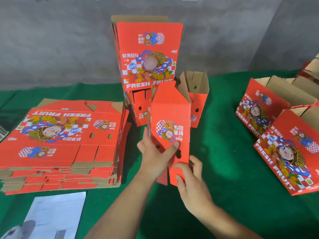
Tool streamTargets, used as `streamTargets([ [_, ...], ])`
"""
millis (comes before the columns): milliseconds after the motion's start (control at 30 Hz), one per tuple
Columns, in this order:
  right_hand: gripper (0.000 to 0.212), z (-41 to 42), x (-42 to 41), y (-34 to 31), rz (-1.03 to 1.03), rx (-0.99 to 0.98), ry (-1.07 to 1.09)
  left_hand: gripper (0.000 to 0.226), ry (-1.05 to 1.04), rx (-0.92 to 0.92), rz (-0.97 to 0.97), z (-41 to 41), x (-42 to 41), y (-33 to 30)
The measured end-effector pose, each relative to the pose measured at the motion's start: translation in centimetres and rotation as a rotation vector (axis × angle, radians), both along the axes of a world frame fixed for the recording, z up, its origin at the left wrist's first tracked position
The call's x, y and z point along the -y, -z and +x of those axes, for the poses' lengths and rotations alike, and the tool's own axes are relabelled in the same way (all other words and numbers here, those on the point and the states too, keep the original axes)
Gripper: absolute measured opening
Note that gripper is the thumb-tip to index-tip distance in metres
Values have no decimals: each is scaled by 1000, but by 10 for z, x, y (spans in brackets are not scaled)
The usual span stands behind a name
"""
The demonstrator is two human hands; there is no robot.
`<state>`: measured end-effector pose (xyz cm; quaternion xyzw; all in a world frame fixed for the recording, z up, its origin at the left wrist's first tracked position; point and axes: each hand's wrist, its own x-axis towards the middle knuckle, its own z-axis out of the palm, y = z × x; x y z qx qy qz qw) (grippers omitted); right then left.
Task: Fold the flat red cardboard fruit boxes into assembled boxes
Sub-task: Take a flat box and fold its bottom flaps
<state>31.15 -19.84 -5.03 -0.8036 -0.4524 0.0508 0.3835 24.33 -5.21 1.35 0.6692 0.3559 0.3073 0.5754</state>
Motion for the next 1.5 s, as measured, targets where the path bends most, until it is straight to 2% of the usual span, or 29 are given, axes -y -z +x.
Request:
streamTargets([
  [100, 89, 7, 4, 2, 41, -89, 14, 143, -14, -68, -92, -3, -4, 5],
  [167, 100, 11, 3, 2, 17, -204, -3, 136, -9, -99, -64, -5, -1, 12],
  [200, 102, 12, 2, 1, 27, -267, -1, 122, -4, -106, -28, -6, 1, 17],
  [267, 101, 16, -4, -6, 100, -386, 61, 74, 5, -104, 50, -6, 9, 20],
  [300, 96, 20, -8, -11, 134, -419, 114, 62, 4, -100, 54, -6, 14, 20],
  [400, 63, 37, -16, -23, 188, -473, 258, 64, 36, -170, 70, -10, 29, 23],
  [467, 58, 49, -18, -26, 139, -505, 345, 62, 74, -282, 79, -13, 34, 24],
  [567, 90, 64, -20, -27, -73, -381, 473, 61, 135, -280, 14, -17, 43, 26],
  [633, 105, 71, -26, -29, -129, -397, 465, 67, 176, -256, 16, -16, 49, 26],
  [667, 110, 74, -29, -31, -146, -412, 442, 62, 193, -246, 21, -14, 51, 24],
  [733, 118, 78, -35, -33, -124, -463, 352, 62, 239, -239, 10, -10, 51, 25],
  [800, 122, 78, -41, -37, -8, -600, 207, 69, 359, -262, 47, -6, 54, 26],
  [867, 122, 75, -47, -40, 80, -688, 126, 64, 486, -262, 92, 3, 59, 25],
  [933, 124, 74, -52, -38, 83, -638, 129, 45, 456, -238, 159, 10, 62, 22],
  [1000, 126, 75, -53, -36, 60, -586, 177, 29, 262, -160, 182, 15, 54, 23],
  [1067, 125, 79, -52, -35, 21, -546, 215, 28, 25, -104, 121, 14, 41, 25],
  [1133, 116, 87, -53, -37, -13, -498, 222, 51, -117, -52, -7, 8, 29, 23],
  [1233, 82, 94, -62, -41, -5, -415, 285, 94, -33, -30, -118, 3, 17, 14],
  [1300, 61, 92, -67, -42, 67, -396, 309, 108, -1, -95, -50, 3, 12, 10],
  [1367, 50, 88, -69, -45, 152, -443, 222, 94, 1, -29, 2, 4, 4, 8],
  [1433, 40, 82, -69, -50, 260, -537, 113, 71, 47, 120, -66, 5, -4, 5],
  [1500, 41, 75, -68, -54, 361, -516, 87, 63, 131, 189, -101, 4, -13, 0],
])
